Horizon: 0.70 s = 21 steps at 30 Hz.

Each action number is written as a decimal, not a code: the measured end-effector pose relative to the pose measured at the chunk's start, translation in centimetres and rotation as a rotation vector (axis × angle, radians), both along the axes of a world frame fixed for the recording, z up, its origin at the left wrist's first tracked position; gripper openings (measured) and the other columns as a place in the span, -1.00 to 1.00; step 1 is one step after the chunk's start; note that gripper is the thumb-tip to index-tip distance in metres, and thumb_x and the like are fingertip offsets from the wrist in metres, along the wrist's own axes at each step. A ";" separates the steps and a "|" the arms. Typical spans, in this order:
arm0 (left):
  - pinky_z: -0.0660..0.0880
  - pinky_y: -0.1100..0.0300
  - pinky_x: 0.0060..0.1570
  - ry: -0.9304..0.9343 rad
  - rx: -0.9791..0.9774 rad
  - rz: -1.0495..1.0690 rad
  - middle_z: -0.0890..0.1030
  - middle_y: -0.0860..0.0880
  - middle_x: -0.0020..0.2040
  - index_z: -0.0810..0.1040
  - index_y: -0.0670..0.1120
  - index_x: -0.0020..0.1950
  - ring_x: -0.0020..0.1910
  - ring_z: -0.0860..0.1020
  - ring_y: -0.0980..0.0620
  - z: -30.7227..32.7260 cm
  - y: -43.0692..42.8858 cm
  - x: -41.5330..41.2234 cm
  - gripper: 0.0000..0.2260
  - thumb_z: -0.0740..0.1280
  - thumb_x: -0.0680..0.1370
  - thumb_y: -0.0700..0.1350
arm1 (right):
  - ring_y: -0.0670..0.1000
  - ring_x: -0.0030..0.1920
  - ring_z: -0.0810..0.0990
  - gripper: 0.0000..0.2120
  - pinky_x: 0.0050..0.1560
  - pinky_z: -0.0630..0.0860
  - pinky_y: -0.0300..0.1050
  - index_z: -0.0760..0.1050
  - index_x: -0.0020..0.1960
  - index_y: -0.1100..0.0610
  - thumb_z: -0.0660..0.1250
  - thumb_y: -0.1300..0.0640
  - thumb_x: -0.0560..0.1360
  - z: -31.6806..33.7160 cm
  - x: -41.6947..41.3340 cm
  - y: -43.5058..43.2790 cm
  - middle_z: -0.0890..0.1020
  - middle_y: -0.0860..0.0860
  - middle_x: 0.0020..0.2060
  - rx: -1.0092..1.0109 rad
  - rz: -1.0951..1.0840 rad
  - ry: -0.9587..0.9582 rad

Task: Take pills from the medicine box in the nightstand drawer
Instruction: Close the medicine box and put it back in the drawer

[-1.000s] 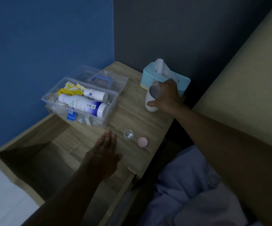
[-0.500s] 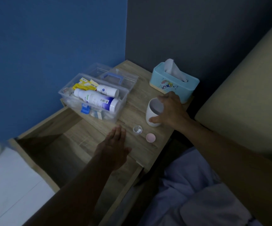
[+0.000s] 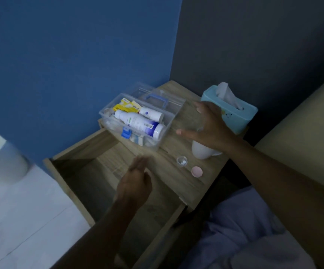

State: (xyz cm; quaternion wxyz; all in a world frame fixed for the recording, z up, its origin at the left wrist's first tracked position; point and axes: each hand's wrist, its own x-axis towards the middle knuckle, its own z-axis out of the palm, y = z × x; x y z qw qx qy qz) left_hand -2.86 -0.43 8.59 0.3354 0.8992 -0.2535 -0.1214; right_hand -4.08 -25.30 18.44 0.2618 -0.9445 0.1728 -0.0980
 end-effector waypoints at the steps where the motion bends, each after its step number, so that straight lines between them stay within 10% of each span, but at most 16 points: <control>1: 0.28 -0.01 0.46 -0.013 -0.005 0.048 0.23 -0.01 0.56 0.18 0.03 0.54 0.53 0.21 0.04 0.2 0.8 0.7 -0.48 0.21 0.58 -0.16 | 0.02 0.46 0.23 -0.11 0.32 0.26 -0.12 0.23 0.48 -0.04 0.51 -0.26 0.27 0.0 0.8 1.0 0.30 0.01 0.44 0.023 0.023 -0.063; 8: 0.17 0.04 0.48 -0.215 0.067 0.084 -0.12 0.00 0.62 -0.08 -0.04 0.60 0.59 -0.10 0.02 3.2 2.6 9.1 -0.25 0.27 0.52 -0.17 | 0.07 0.32 0.50 -0.29 0.06 0.35 -0.19 0.25 0.51 0.06 0.31 -0.25 0.48 -2.2 8.3 5.0 0.45 0.07 0.40 0.387 -0.185 -0.018; 14: 0.01 0.03 0.55 -0.213 0.255 -0.052 -0.20 -0.09 0.61 -0.13 -0.11 0.59 0.58 -0.23 -0.04 2.7 2.1 12.8 -0.16 0.30 0.44 -0.23 | 0.19 0.46 0.36 -0.18 0.41 0.35 0.01 -0.08 0.60 0.22 0.15 -0.22 0.58 -4.0 12.8 4.4 0.26 0.20 0.53 0.549 -0.457 0.112; 21: 0.06 0.04 0.50 -0.296 0.355 -0.109 -0.21 -0.08 0.61 -0.18 -0.10 0.59 0.58 -0.22 -0.03 2.1 2.5 13.0 -0.06 0.37 0.38 -0.18 | 0.17 0.49 0.32 -0.23 0.30 0.28 -0.10 -0.04 0.61 0.18 0.14 -0.22 0.60 -3.9 13.5 3.6 0.25 0.16 0.55 0.606 -0.619 -0.185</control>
